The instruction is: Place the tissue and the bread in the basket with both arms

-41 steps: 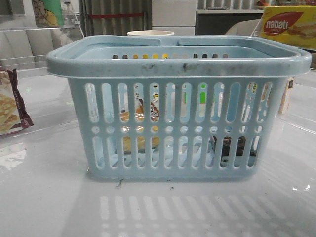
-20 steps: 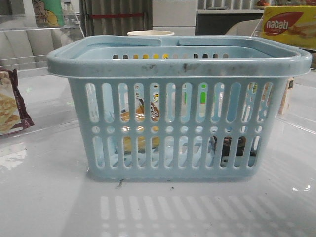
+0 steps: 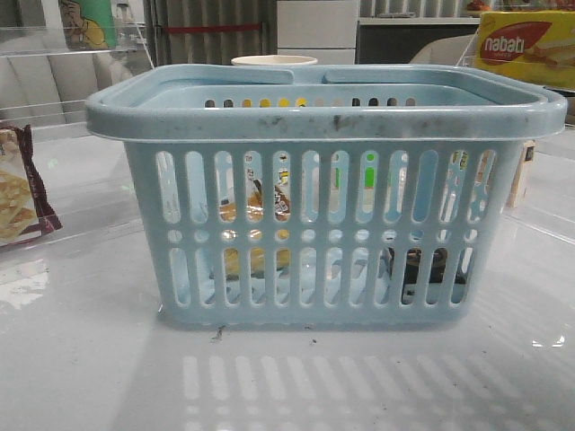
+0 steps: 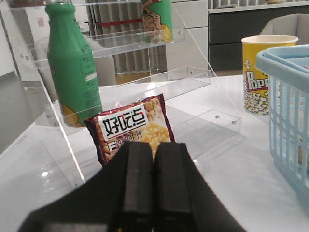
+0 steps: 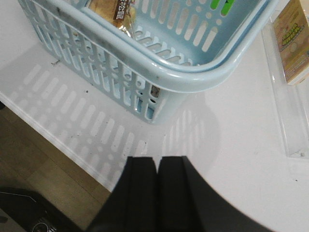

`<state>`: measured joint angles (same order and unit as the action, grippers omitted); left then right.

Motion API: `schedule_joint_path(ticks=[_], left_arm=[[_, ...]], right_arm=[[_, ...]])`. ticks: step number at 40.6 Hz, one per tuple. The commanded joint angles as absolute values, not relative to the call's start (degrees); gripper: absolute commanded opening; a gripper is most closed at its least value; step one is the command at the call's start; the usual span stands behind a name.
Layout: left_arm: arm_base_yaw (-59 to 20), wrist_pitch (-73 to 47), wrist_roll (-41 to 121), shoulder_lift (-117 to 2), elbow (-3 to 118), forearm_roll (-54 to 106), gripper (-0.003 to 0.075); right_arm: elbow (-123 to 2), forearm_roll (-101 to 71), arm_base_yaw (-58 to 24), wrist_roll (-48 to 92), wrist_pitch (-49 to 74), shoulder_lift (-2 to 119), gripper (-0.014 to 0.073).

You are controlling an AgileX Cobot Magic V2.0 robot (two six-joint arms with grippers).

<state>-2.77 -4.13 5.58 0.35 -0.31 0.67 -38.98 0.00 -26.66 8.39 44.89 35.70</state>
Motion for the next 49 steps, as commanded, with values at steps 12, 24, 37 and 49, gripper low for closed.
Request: schedule_joint_path(ticks=[12,24,37,49], left_arm=[[-1.1,2.5,4.8,1.5,-0.4,0.6,0.0090],[-1.1,2.5,4.8,1.4,-0.4,0.6,0.0090],[-2.6,2.5,4.8,1.4,-0.4,0.6,0.0090],[-2.6,2.5,4.8,1.4,-0.4,0.6,0.0090]], right_arm=[[-40.5,0.6,-26.7,9.0,41.3,35.6,0.0056],[-40.5,0.6,-26.7,9.0,41.3,35.6,0.0056],[-40.5,0.6,-26.7,9.0,41.3,35.6,0.0056],[-40.5,0.6,-26.7,9.0,41.3,35.6,0.0056]])
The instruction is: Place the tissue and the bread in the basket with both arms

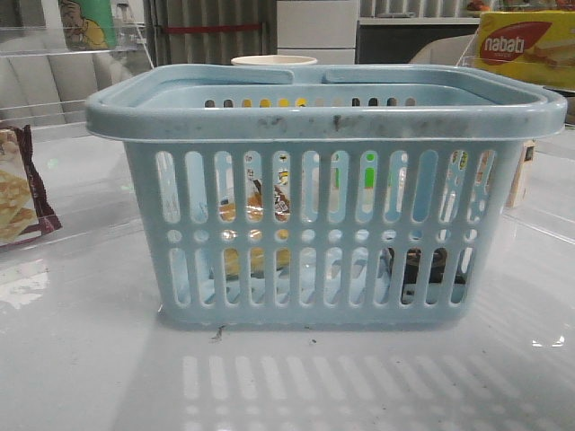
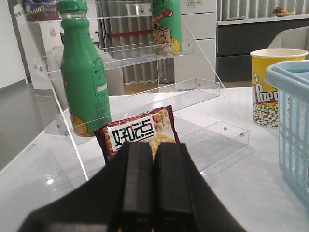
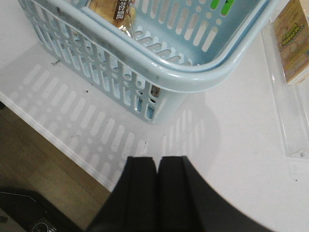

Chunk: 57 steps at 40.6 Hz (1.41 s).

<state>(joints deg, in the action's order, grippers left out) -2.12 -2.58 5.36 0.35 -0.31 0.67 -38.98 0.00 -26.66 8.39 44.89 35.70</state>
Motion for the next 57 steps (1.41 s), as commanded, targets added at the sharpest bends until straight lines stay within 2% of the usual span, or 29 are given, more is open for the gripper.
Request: schedule_joint_path(ticks=[1,13,29,42,57], left_arm=[[-2.6,2.5,4.8,1.4,-0.4,0.6,0.0090],[-2.6,2.5,4.8,1.4,-0.4,0.6,0.0090],[-2.6,2.5,4.8,1.4,-0.4,0.6,0.0090],[-2.6,2.5,4.8,1.4,-0.4,0.6,0.0090],[-2.6,2.5,4.8,1.4,-0.4,0.6,0.0090]], right_arm=[[-40.5,0.6,-26.7,9.0,41.3,35.6,0.0056],[-39.9,0.6,-24.0,9.0,41.3,31.0,0.0056],[-32.4,0.6,-7.5,9.0,39.9,15.7,0.0056],[-15.0,-1.4,2.5,9.0,17.2,3.4,0.0056],[1.9,-4.1,3.7,9.0,-1.1,-1.7,0.0056]])
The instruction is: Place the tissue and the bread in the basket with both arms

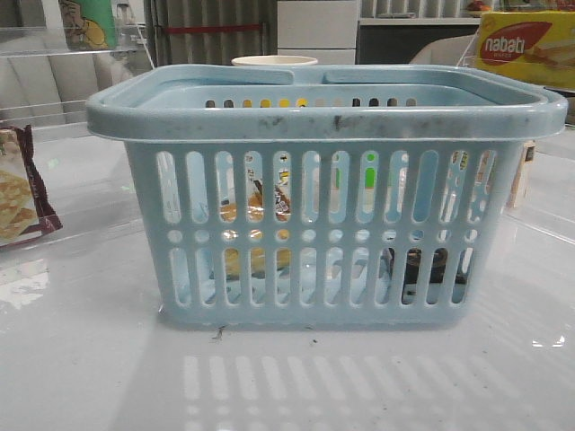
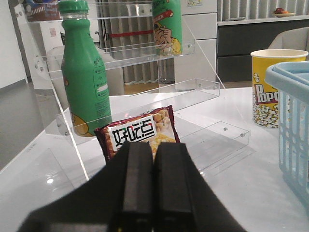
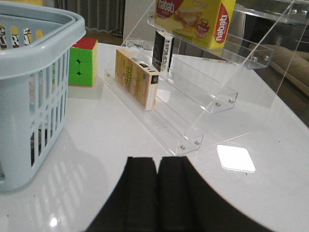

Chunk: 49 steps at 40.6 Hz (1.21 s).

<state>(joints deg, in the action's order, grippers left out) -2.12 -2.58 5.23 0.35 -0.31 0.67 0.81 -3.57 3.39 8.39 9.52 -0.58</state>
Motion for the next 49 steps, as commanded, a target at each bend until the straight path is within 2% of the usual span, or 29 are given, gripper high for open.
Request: schedule_joint_path(ticks=[1,17,24,49], left_arm=[[-2.6,2.5,4.8,1.4,-0.4,0.6,0.0090],[-2.6,2.5,4.8,1.4,-0.4,0.6,0.0090],[-2.6,2.5,4.8,1.4,-0.4,0.6,0.0090],[-2.6,2.5,4.8,1.4,-0.4,0.6,0.0090]], right_arm=[[1.7,-4.1,3.7,9.0,0.0,-1.7,0.0056],[1.7,-3.8,3.5,8.6,-2.1,-1.7,0.0056],[1.7,3.1,2.8,0.0,-4.7,-1.7,0.0056],[1.7,2.9,2.5,0.0,-4.8,-1.7,0.0056]])
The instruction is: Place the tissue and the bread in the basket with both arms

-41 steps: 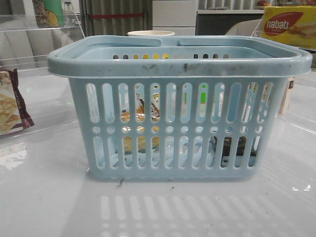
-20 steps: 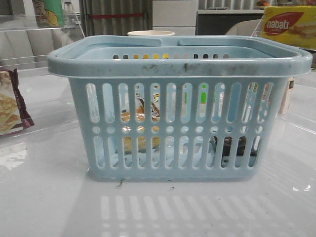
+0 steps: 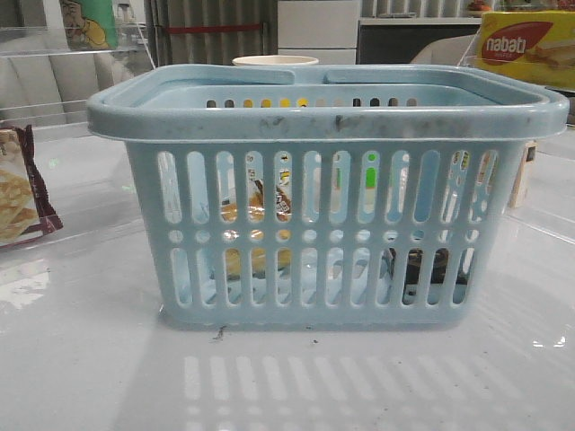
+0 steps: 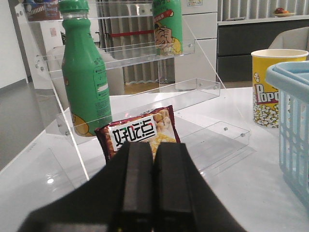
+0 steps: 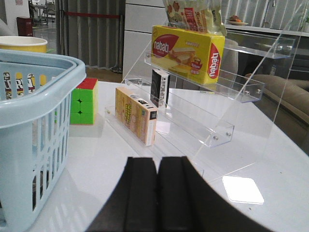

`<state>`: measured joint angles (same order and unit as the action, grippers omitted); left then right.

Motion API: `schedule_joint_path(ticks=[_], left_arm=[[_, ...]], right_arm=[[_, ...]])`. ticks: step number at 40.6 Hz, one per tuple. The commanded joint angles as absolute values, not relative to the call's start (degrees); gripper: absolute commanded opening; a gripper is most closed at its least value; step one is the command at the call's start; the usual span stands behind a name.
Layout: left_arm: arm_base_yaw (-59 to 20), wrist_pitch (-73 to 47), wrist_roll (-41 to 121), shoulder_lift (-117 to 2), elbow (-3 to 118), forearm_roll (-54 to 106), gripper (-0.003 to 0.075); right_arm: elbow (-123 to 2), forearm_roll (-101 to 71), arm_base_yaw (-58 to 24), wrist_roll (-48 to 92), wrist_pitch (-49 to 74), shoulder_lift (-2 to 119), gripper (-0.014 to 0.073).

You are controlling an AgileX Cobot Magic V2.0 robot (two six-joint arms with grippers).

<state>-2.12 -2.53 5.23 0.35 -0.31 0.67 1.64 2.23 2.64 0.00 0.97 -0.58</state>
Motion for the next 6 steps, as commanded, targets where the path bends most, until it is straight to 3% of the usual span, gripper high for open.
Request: schedule_joint_path(ticks=[1,6], left_arm=[[-2.6,2.5,4.8,1.4,-0.4,0.6,0.0090],[-2.6,2.5,4.8,1.4,-0.4,0.6,0.0090]], right_arm=[[1.7,2.9,2.5,0.0,-4.8,-1.7,0.0056],[1.7,2.9,2.5,0.0,-4.8,-1.7,0.0056]])
